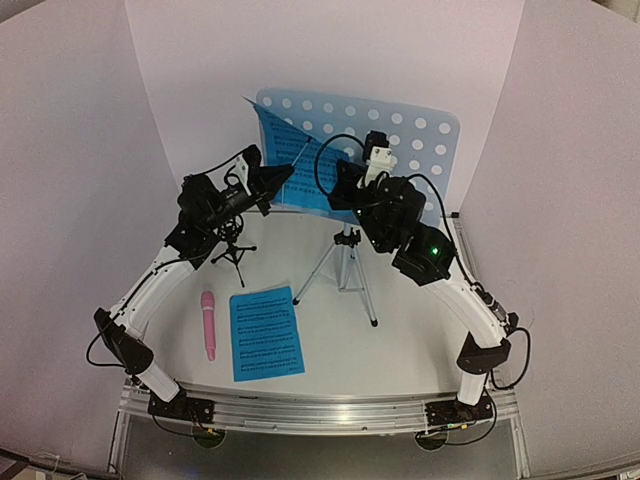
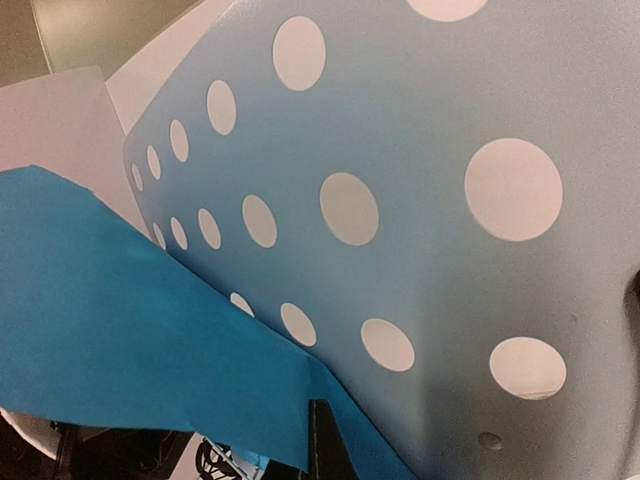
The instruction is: Set up the instrument practice props
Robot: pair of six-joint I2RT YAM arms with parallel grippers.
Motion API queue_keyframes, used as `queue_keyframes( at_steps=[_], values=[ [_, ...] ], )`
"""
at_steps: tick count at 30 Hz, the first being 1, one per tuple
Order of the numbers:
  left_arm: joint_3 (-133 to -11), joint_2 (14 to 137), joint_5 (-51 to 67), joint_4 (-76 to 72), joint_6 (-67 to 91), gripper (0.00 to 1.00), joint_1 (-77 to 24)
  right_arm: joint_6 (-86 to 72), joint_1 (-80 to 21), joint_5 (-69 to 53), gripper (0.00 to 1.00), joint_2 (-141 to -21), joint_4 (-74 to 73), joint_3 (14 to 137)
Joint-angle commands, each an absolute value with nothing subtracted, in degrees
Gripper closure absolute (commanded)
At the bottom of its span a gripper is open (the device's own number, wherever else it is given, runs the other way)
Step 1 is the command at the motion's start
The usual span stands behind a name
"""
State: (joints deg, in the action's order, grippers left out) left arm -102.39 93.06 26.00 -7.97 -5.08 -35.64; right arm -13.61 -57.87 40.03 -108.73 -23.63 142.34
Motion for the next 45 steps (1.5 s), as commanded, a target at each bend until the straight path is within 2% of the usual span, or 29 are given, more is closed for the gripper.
queue_keyframes(
  at_steps=[1, 19, 36, 45],
  values=[
    [-104.10, 92.39, 27.95, -9.63, -5.43, 1.00, -35.86, -14.31, -57.70, 40.22, 1.00, -109.42, -22.85, 142.79],
    [-103.20, 92.43, 28.21, -10.30, -6.26, 1.00, -35.86, -13.21, -57.12, 40.74, 1.00, -110.37, -15.88, 141.68],
    [-102.74, 92.49, 28.03, -10.17, -6.55, 1.00, -35.86, -13.18, -57.08, 42.31, 1.00, -107.56, -14.25, 136.90],
    [-102.79, 92.67, 28.20, -10.20, -6.52, 1.00, -35.86, -9.99, -57.12, 42.22, 1.00, -107.38, -13.89, 138.71]
  ],
)
